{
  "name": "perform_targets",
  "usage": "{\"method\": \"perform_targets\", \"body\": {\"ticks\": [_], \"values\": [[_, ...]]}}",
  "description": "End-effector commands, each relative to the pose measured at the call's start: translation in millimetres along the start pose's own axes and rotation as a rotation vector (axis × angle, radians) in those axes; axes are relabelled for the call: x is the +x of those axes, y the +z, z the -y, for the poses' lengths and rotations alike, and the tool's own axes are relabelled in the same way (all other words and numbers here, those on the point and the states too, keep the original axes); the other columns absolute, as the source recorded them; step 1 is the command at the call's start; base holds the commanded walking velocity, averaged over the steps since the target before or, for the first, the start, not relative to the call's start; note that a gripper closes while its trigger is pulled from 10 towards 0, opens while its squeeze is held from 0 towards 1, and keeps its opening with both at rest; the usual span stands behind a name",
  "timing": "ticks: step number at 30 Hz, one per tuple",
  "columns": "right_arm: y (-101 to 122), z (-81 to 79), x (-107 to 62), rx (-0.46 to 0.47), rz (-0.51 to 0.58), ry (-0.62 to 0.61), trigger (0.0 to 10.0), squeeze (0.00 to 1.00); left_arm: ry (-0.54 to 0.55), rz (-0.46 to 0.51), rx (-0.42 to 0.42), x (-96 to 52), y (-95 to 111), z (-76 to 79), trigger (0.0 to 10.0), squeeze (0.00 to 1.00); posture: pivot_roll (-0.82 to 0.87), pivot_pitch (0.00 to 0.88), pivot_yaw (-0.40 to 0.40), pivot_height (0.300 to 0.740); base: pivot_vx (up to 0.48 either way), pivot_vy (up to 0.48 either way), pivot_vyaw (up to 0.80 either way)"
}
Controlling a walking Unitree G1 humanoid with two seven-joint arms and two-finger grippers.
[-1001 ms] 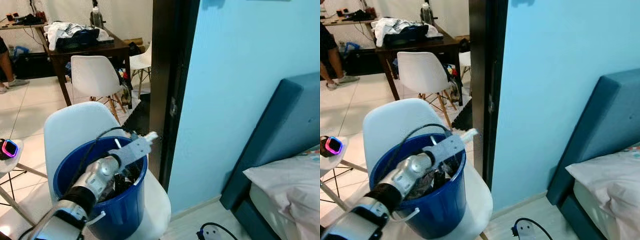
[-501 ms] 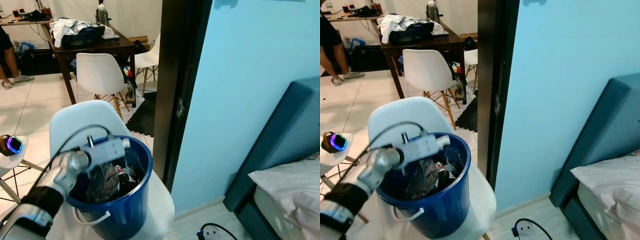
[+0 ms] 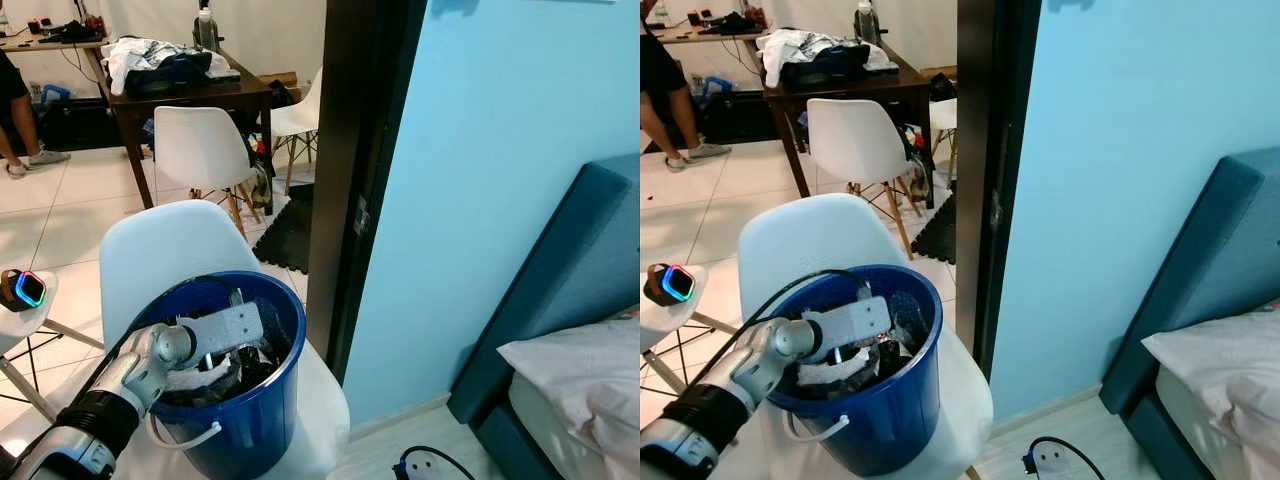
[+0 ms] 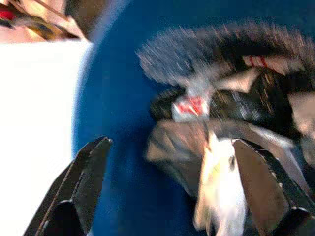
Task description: Clean up the room
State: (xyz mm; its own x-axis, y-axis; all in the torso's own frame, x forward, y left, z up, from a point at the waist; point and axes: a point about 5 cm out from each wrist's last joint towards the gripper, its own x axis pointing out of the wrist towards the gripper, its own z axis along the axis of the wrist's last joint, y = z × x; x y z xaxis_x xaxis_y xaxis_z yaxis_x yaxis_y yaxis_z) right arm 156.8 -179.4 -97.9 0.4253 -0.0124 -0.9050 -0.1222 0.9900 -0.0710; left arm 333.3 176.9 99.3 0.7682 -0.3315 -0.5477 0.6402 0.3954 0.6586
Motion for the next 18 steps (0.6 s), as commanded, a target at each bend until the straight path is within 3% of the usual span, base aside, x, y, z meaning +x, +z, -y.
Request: {"method": "perform_targets", "body": {"ticks": [1,2,3,6,7,8,9,10,11,13,14,15,18], "values": [[1.1,0.7,0.0,-0.014,0.005,0.0,10.0,0.0,0.048,0.081,-0.066,-2.4,10.1,-9.0,10.0,1.0,-0.03,0.0,-0.042,0.74,0.0,0.0,0.0],[1.1,0.7,0.0,-0.014,0.005,0.0,10.0,0.0,0.048,0.081,-0.066,-2.4,10.1,-9.0,10.0,1.0,-0.03,0.0,-0.042,0.74,0.0,0.0,0.0],[1.5,0.8,0.0,-0.016,0.006,0.001,10.0,0.0,0.06,0.151,-0.12,-6.0,17.0,-14.0,10.0,1.0,-0.03,0.0,-0.042,0.74,0.0,0.0,0.0],[1.5,0.8,0.0,-0.016,0.006,0.001,10.0,0.0,0.06,0.151,-0.12,-6.0,17.0,-14.0,10.0,1.0,-0.03,0.0,-0.042,0.74,0.0,0.0,0.0],[1.8,0.9,0.0,-0.016,0.008,0.002,10.0,0.0,0.069,0.222,-0.174,-10.0,23.0,-18.2,10.0,1.0,-0.03,0.0,-0.041,0.74,0.0,0.0,0.0],[1.8,0.9,0.0,-0.016,0.008,0.002,10.0,0.0,0.069,0.222,-0.174,-10.0,23.0,-18.2,10.0,1.0,-0.03,0.0,-0.041,0.74,0.0,0.0,0.0],[2.0,1.0,0.0,-0.018,0.009,0.002,10.0,0.0,0.074,0.311,-0.265,-15.4,31.0,-22.3,10.0,1.0,-0.03,0.0,-0.043,0.74,0.0,0.0,0.0],[2.0,1.0,0.0,-0.018,0.009,0.002,10.0,0.0,0.074,0.311,-0.265,-15.4,31.0,-22.3,10.0,1.0,-0.03,0.0,-0.043,0.74,0.0,0.0,0.0],[2.3,1.0,0.0,-0.02,0.009,0.003,10.0,0.0,0.075,0.38,-0.333,-20.4,36.8,-25.5,10.0,0.6,-0.03,0.0,-0.044,0.74,0.0,0.0,0.0],[2.3,1.0,0.0,-0.02,0.009,0.003,10.0,0.0,0.075,0.38,-0.333,-20.4,36.8,-25.5,10.0,0.6,-0.03,0.0,-0.044,0.74,0.0,0.0,0.0],[2.4,1.0,0.0,-0.02,0.01,0.003,10.0,0.0,0.075,0.447,-0.403,-25.4,41.7,-28.5,10.0,0.0,-0.03,0.0,-0.044,0.74,-0.262,0.0,0.0],[2.4,1.0,0.0,-0.021,0.009,0.002,10.0,0.0,0.068,0.52,-0.465,-32.6,46.1,-31.1,10.0,0.0,-0.03,0.0,-0.043,0.74,-0.48,0.0,0.0],[2.4,1.0,0.0,-0.021,0.01,0.003,10.0,0.0,0.061,0.568,-0.504,-38.0,48.4,-32.7,10.0,0.0,-0.02,0.0,-0.045,0.74,-0.48,0.0,0.0]]}}
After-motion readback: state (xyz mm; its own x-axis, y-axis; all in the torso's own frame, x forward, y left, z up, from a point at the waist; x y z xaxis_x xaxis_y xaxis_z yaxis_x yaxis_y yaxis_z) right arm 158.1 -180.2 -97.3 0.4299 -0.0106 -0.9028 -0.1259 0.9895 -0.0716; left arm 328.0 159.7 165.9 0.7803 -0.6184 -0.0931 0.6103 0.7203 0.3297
